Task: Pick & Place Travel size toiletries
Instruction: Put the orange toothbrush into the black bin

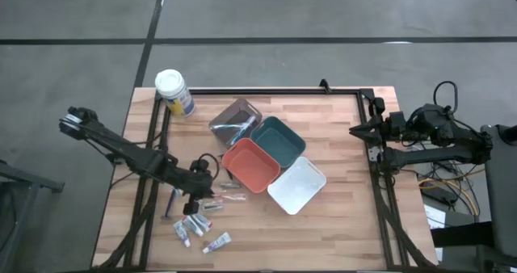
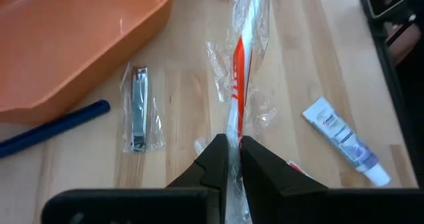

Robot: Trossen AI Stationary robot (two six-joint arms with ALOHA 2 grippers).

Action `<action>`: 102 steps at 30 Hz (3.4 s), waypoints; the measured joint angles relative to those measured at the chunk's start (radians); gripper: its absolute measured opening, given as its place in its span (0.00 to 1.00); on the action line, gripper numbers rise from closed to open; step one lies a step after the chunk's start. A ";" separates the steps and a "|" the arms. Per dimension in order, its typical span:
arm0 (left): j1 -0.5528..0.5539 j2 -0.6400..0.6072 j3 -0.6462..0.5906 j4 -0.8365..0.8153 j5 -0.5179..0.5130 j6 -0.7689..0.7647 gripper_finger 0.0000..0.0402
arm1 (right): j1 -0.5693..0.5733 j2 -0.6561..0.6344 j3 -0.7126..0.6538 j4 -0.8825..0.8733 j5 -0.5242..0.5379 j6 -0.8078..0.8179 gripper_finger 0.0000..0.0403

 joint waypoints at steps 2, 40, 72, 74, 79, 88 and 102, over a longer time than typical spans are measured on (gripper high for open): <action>0.000 -0.016 0.000 0.000 -0.005 -0.001 0.09 | 0.000 0.000 0.000 0.000 0.000 0.001 0.08; 0.219 -0.072 0.056 -0.005 -0.243 -0.141 0.09 | 0.000 0.000 0.000 0.000 0.000 0.002 0.08; 0.409 -0.073 0.080 -0.013 -0.245 -0.081 0.09 | 0.000 0.000 0.000 0.000 0.000 0.000 0.08; 0.437 -0.073 0.080 -0.013 -0.245 -0.069 0.09 | 0.000 0.000 0.000 0.000 0.000 0.002 0.08; 0.498 -0.073 0.080 -0.042 -0.237 -0.051 0.09 | 0.000 0.000 0.000 0.000 0.000 0.002 0.08; 0.634 -0.072 0.080 -0.068 -0.229 0.016 0.09 | 0.000 0.000 0.000 0.000 0.000 0.002 0.08; 0.814 0.069 0.085 0.046 -0.130 0.120 0.09 | 0.000 0.000 0.000 0.000 0.000 0.001 0.08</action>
